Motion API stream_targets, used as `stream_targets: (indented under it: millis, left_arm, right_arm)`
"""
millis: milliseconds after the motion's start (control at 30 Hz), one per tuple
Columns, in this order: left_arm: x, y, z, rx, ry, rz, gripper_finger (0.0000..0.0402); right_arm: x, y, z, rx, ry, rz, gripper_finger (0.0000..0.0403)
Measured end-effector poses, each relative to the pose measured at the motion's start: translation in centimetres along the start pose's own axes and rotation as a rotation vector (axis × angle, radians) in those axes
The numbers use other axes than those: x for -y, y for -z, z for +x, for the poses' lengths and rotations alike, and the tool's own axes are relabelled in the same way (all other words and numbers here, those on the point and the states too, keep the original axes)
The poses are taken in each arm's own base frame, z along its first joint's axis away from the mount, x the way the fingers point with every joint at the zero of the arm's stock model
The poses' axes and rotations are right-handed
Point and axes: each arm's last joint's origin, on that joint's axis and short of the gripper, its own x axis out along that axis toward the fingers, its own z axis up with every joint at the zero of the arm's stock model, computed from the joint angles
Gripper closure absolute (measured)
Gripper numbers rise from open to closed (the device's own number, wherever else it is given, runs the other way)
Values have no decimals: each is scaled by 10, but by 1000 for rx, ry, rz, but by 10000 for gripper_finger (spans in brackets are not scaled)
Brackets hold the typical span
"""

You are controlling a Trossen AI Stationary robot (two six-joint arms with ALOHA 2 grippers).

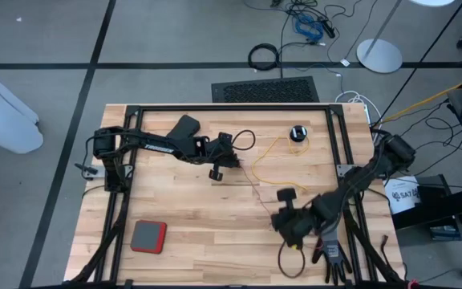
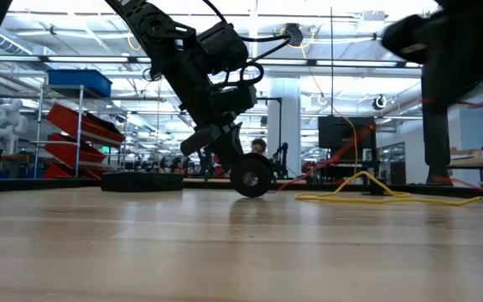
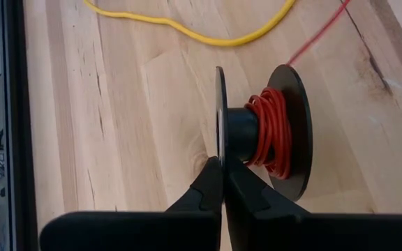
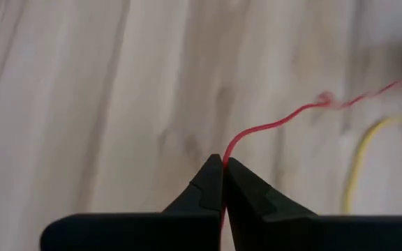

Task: Coil cords
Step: Coil the red wire on the spool

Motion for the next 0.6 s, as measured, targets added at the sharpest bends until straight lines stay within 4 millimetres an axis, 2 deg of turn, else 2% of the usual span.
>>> stream_targets:
  millis: [167,267,400,600]
  left_arm:
    - [0,0,0,7,9,-1,401]
    - [1,-1,0,13,17,0,401]
    - [1,0,0,11,18,-2,401]
    - [1,0,0,7,21,-2,401]
  right_arm:
    - [-30,6,5,-248,8,-5,403]
    - [-39,12,8,-392,79,5,403]
    - [-45,18,5,-515,185,15,403]
    - [-41,25,-15,-623,357,68,403]
